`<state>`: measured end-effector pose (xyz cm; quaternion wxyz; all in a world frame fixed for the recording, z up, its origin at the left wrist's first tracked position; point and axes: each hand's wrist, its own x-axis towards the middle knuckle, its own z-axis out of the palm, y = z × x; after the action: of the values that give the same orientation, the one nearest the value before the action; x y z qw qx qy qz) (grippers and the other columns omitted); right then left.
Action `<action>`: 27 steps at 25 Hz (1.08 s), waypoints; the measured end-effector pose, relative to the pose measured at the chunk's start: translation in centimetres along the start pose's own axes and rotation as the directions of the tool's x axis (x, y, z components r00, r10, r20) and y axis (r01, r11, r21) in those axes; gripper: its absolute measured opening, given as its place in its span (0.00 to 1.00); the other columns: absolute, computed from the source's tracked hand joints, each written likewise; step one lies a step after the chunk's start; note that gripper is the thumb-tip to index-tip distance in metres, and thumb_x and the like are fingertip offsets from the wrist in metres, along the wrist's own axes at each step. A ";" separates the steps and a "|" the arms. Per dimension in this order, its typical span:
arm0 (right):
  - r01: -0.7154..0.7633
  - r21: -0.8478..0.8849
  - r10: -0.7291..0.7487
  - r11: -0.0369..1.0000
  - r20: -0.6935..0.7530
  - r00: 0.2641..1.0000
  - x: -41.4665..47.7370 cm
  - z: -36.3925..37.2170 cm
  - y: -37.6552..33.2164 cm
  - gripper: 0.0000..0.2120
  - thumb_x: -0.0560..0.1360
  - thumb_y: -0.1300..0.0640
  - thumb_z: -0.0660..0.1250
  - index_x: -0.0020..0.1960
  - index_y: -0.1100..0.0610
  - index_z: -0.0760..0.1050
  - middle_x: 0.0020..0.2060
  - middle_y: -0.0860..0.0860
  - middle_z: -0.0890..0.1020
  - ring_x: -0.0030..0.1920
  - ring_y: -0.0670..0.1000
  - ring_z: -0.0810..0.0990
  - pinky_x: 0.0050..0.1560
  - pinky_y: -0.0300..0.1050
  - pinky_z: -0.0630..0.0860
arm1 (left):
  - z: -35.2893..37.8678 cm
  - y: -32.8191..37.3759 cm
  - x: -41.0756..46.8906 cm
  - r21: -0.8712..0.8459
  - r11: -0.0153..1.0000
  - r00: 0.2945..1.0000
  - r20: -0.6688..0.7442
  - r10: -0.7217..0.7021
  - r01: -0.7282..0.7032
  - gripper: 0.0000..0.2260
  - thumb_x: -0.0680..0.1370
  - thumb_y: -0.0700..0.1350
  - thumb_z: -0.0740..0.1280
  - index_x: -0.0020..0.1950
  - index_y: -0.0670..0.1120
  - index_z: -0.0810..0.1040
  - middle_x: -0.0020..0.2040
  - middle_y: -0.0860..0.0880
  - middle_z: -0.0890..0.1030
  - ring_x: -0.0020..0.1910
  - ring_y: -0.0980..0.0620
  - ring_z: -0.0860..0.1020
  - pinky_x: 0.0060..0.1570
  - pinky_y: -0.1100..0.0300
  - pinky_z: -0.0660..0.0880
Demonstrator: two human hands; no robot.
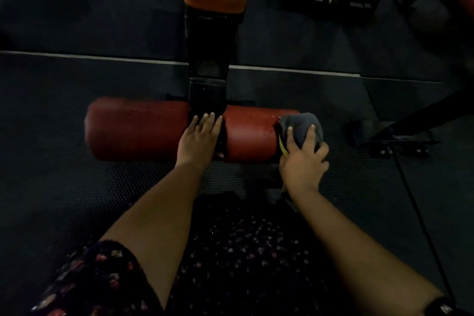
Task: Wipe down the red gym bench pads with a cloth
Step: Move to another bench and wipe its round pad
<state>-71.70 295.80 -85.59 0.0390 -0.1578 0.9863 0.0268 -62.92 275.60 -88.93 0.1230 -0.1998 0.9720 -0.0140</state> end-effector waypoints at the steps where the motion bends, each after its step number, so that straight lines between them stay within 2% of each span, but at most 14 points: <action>1: -0.006 0.025 0.006 1.000 0.003 1.000 0.1 0.1 0.1 0.32 0.75 0.49 0.64 0.77 0.40 0.56 0.78 0.53 0.46 0.69 0.65 0.54 0.61 0.64 0.68 | -0.1 0.0 0.3 0.023 1.000 1.000 -0.006 0.003 -0.002 0.46 0.77 0.57 0.66 0.79 0.43 0.37 0.80 0.44 0.45 0.79 0.47 0.46 0.75 0.52 0.38; 3: -0.002 0.139 -0.001 0.990 0.023 1.000 0.1 0.2 0.4 0.33 0.74 0.48 0.65 0.76 0.39 0.56 0.78 0.52 0.44 0.69 0.67 0.51 0.62 0.65 0.68 | -0.8 0.2 1.0 0.009 1.000 1.000 0.020 0.005 -0.005 0.50 0.74 0.58 0.71 0.79 0.41 0.38 0.80 0.43 0.47 0.79 0.46 0.48 0.75 0.50 0.37; 5: 0.042 0.240 -0.054 0.970 0.042 0.998 0.2 -0.1 0.7 0.34 0.74 0.51 0.66 0.77 0.40 0.55 0.77 0.53 0.41 0.69 0.68 0.52 0.62 0.58 0.68 | -1.3 0.4 1.5 -0.043 0.999 0.998 0.052 0.031 -0.029 0.53 0.71 0.56 0.74 0.78 0.39 0.38 0.80 0.42 0.49 0.79 0.46 0.49 0.75 0.48 0.38; 7: 0.068 0.262 -0.088 0.963 0.064 0.994 0.6 -0.6 1.0 0.36 0.75 0.55 0.66 0.77 0.39 0.54 0.77 0.54 0.39 0.67 0.67 0.57 0.61 0.52 0.69 | -1.4 0.0 1.8 -0.065 0.996 0.993 0.096 0.071 -0.065 0.58 0.68 0.61 0.74 0.78 0.38 0.37 0.80 0.42 0.47 0.79 0.46 0.46 0.74 0.45 0.37; 10: 0.003 0.211 -0.025 0.978 0.102 0.994 0.8 -0.2 0.4 0.40 0.74 0.58 0.66 0.77 0.36 0.50 0.77 0.52 0.35 0.66 0.66 0.58 0.58 0.53 0.72 | -1.1 -0.5 2.0 -0.046 0.993 0.982 0.151 0.116 -0.110 0.65 0.62 0.73 0.69 0.77 0.38 0.35 0.80 0.42 0.44 0.79 0.45 0.42 0.71 0.38 0.33; 12: -0.050 0.140 0.032 0.989 0.126 0.992 0.5 0.0 -0.7 0.43 0.74 0.58 0.66 0.77 0.36 0.45 0.75 0.52 0.32 0.67 0.66 0.56 0.58 0.57 0.74 | -1.0 -0.5 2.2 -0.060 0.993 0.987 0.123 0.105 -0.099 0.64 0.62 0.77 0.64 0.78 0.39 0.36 0.80 0.42 0.44 0.79 0.46 0.42 0.71 0.37 0.31; 17: -0.023 0.020 0.020 1.000 0.148 0.989 0.7 0.0 -1.1 0.45 0.75 0.56 0.67 0.76 0.35 0.38 0.74 0.53 0.30 0.70 0.67 0.52 0.57 0.61 0.73 | -1.4 -0.1 1.8 -0.010 0.996 0.995 0.035 0.093 -0.093 0.60 0.64 0.78 0.60 0.79 0.40 0.41 0.80 0.42 0.50 0.79 0.47 0.49 0.73 0.38 0.34; 21: -0.068 0.056 0.058 0.996 0.168 0.984 0.3 -0.7 -1.9 0.42 0.76 0.55 0.66 0.76 0.35 0.41 0.75 0.50 0.32 0.72 0.67 0.50 0.61 0.63 0.71 | -1.2 -0.3 1.6 0.000 0.995 0.995 0.006 0.097 -0.097 0.59 0.64 0.78 0.60 0.79 0.40 0.41 0.80 0.42 0.51 0.79 0.47 0.51 0.73 0.39 0.33; 24: 0.095 0.011 -0.095 0.995 0.120 0.988 -2.3 -0.5 -4.0 0.34 0.80 0.55 0.59 0.76 0.36 0.45 0.76 0.51 0.34 0.69 0.66 0.55 0.58 0.62 0.71 | -1.0 -0.6 1.5 0.045 0.990 0.991 0.028 0.129 -0.130 0.58 0.67 0.73 0.64 0.78 0.38 0.37 0.80 0.41 0.48 0.79 0.47 0.50 0.72 0.38 0.34; 27: 0.252 -0.039 -0.250 0.967 0.051 0.967 -3.6 -0.1 -5.6 0.31 0.81 0.55 0.57 0.77 0.40 0.46 0.77 0.54 0.37 0.68 0.68 0.55 0.55 0.63 0.72 | -1.2 -0.7 1.3 0.011 0.990 0.989 0.038 0.142 -0.143 0.58 0.68 0.69 0.67 0.77 0.38 0.35 0.80 0.42 0.45 0.79 0.46 0.46 0.73 0.38 0.37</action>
<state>-66.53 291.61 -85.37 0.0609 -0.2817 0.9564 0.0474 -64.08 274.41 -87.99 0.1433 -0.1292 0.9812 -0.0082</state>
